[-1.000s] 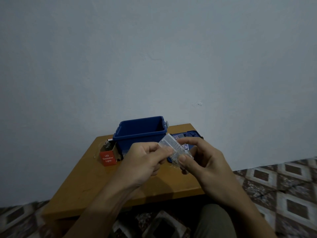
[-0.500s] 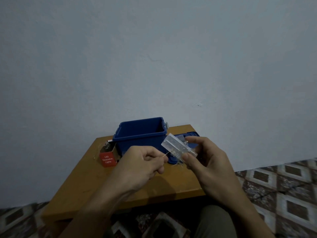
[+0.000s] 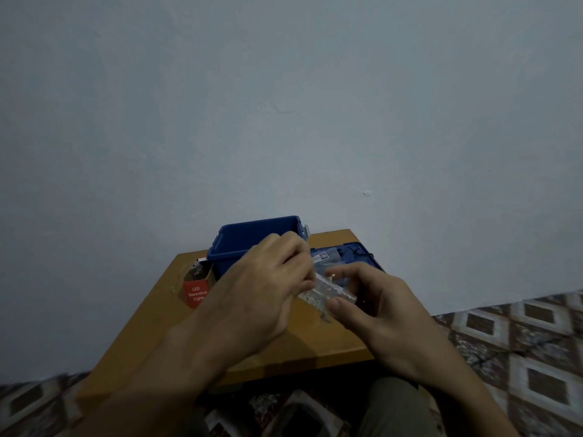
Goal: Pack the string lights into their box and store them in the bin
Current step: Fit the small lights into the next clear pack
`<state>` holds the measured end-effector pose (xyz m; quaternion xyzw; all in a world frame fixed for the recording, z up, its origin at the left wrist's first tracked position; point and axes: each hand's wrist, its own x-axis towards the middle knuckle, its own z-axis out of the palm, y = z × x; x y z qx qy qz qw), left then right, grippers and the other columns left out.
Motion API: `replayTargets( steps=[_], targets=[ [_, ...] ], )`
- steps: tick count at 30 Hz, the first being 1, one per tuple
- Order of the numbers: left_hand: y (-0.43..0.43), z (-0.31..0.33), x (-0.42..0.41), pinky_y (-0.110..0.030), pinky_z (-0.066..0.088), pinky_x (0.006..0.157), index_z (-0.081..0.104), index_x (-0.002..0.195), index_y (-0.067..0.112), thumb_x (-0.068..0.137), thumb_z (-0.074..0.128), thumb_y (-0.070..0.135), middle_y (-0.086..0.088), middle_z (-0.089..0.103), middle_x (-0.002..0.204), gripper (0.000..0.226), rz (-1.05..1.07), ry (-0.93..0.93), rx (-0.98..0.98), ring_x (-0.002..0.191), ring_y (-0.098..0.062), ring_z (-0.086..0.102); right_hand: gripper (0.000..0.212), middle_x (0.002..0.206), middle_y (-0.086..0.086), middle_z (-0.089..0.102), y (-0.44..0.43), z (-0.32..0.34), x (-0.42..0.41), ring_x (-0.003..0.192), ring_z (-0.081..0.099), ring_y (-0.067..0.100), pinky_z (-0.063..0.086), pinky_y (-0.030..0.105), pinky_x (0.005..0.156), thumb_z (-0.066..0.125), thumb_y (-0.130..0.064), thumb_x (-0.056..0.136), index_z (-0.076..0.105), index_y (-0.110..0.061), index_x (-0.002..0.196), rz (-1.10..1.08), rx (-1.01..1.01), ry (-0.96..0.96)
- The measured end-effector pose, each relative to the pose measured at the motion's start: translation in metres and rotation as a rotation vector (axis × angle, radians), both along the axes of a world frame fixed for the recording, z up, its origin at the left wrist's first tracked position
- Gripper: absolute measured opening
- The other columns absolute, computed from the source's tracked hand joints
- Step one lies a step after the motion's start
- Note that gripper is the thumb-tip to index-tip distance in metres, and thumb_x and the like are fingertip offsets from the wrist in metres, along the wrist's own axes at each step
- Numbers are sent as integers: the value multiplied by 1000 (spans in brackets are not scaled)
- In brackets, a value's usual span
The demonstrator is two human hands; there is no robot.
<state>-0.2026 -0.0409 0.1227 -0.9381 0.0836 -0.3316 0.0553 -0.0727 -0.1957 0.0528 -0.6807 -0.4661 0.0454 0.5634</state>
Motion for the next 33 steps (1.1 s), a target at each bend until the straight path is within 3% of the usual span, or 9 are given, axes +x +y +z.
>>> replayTargets(
  steps=[4,8,10,14,18,22,27,33],
  targets=[
    [6,-3,1,-4,37,77,56,89,24,96,52,27,10,57,106,9,-40,38,-130,86,1,49,24,89,1,66,-2,0,3,82,66,23,57,50,75,70,-31,92,64,-36,114,84,-21,55],
    [9,-10,3,-26,47,72,54,85,26,97,60,24,14,59,95,13,-22,87,-330,87,-9,58,27,90,2,65,-2,-1,4,84,67,24,58,50,77,70,-32,91,64,-36,117,112,-49,79],
    [8,-10,3,-28,49,71,58,85,28,95,65,24,14,61,90,13,-1,111,-434,88,-9,59,28,91,3,65,-2,0,4,85,67,23,58,50,77,70,-32,91,63,-36,118,113,-65,74],
    [10,-3,0,-12,47,68,69,89,27,88,74,30,15,68,83,5,73,151,-621,84,1,62,28,89,1,66,-2,-1,4,84,67,23,57,51,78,69,-30,92,64,-36,118,129,-100,73],
    [17,-4,-1,-10,47,65,73,82,19,86,76,24,6,72,78,7,64,195,-765,75,-1,65,25,89,-5,68,3,-3,1,81,67,18,58,45,78,68,-29,93,64,-39,115,146,-131,56],
    [25,-15,0,-22,53,66,72,80,19,87,74,25,3,72,80,9,56,210,-834,75,-9,66,26,88,0,67,12,-6,-4,78,66,20,58,42,73,62,-38,96,60,-44,121,136,-132,63],
    [33,-26,5,-43,57,71,71,80,23,88,74,28,4,71,79,10,27,233,-835,74,-14,66,31,84,-4,70,21,-12,-9,70,66,9,55,26,61,60,-61,82,67,-38,101,87,-90,107],
    [36,-36,17,-28,53,66,72,79,26,88,73,28,9,69,78,9,16,321,-810,72,-8,64,16,85,0,72,26,-21,-5,73,70,16,57,34,64,73,-42,86,68,-29,95,63,-173,207]
  ],
)
